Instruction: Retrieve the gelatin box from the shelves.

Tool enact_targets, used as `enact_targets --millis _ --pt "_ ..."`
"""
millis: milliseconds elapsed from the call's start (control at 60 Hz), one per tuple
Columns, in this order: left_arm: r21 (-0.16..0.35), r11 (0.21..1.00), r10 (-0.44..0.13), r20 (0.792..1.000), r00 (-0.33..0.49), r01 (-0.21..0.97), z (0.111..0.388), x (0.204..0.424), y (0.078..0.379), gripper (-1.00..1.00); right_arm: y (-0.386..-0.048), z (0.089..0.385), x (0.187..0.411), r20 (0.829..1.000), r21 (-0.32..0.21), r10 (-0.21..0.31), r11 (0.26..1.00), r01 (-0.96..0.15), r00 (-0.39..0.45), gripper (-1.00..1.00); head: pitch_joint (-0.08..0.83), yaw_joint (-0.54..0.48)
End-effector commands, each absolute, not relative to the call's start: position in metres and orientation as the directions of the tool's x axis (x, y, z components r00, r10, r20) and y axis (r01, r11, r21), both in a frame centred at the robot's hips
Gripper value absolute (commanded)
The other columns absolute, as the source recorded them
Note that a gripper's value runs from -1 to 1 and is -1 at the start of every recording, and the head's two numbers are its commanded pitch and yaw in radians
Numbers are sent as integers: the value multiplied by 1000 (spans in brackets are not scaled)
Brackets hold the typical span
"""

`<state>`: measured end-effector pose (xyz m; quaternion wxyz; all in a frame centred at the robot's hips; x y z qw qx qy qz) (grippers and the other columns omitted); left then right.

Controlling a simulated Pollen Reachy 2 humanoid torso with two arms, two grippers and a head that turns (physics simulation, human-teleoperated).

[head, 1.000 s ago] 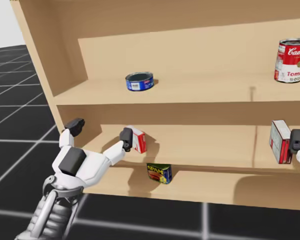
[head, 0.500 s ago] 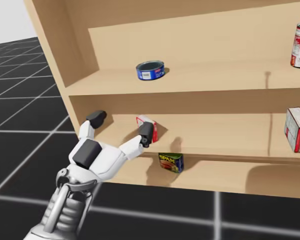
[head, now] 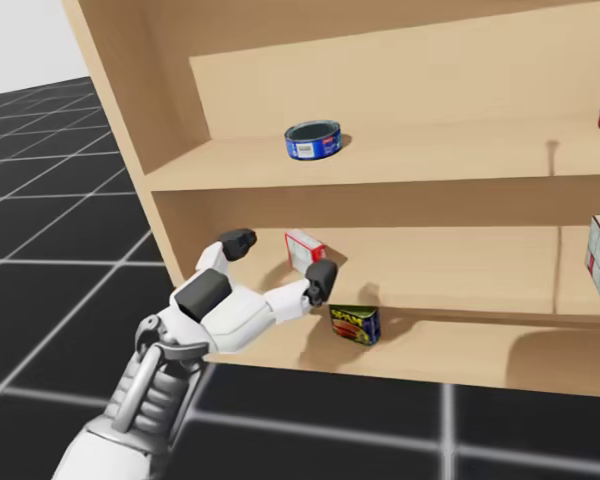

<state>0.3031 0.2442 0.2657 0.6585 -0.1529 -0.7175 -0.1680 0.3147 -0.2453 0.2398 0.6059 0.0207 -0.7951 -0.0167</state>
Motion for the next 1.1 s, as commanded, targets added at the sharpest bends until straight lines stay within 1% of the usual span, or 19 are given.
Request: enact_targets --millis 17,33,50,100,117,317,567,783,800,817,833,850,867,883,900,1000,1100 --pt "29 902 -21 1000 -24 431 251 334 247 -1000 -246 240 315 959 67 -68 998 -13 -275 -1000 408 309" --pt "27 903 -20 1000 -21 429 250 337 247 -1000 -246 240 315 959 67 -68 998 -13 -275 -1000 408 309" --pt "21 904 -19 1000 -9 427 247 344 248 -1000 -246 240 315 959 68 -69 998 -13 -275 -1000 409 309" --pt "4 903 -8 1000 7 430 245 350 248 -1000 -246 240 315 959 69 -70 997 -14 -275 -1000 410 309" --pt "-3 903 -5 1000 18 429 242 356 248 -1000 -246 240 315 959 70 -71 997 -14 -275 -1000 410 309" --pt "-27 907 7 999 50 421 234 382 247 -1000 -247 240 315 957 72 -75 997 -18 -279 -1000 417 307" --pt "-35 910 9 998 66 413 229 400 240 -1000 -247 240 315 956 75 -79 997 -24 -283 -1000 421 303" --pt "-26 910 -1 998 66 415 224 406 234 -1000 -247 241 315 956 77 -81 997 -25 -283 -1000 424 300" --pt "-26 909 -2 998 66 417 223 406 234 -958 -247 241 315 956 76 -80 997 -25 -283 -1000 424 300" --pt "-24 909 -3 998 64 416 223 406 234 -846 -247 241 315 956 76 -80 997 -25 -283 -1000 424 300" --pt "-23 910 -4 998 64 415 223 406 234 -658 -247 241 315 956 76 -80 997 -25 -283 -1000 424 300" --pt "-22 910 -4 998 63 415 222 406 234 -528 -247 241 315 956 76 -80 997 -26 -283 -1000 424 300" --pt "-22 909 -5 998 64 416 222 406 234 909 -247 241 315 956 76 -80 997 -25 -283 -1000 424 301" --pt "-22 909 -5 998 64 416 222 406 234 909 -247 241 315 956 76 -80 997 -25 -283 -1000 424 301" --pt "-19 908 -8 998 64 419 222 405 234 992 -247 240 315 956 75 -79 997 -26 -283 -1000 424 301" --pt "-13 906 -12 998 58 424 223 404 234 1000 -247 240 315 956 75 -79 997 -25 -282 -1000 425 300" --pt "0 901 -13 1000 28 434 231 400 234 1000 -246 240 315 956 75 -79 997 -26 -281 -1000 427 301"
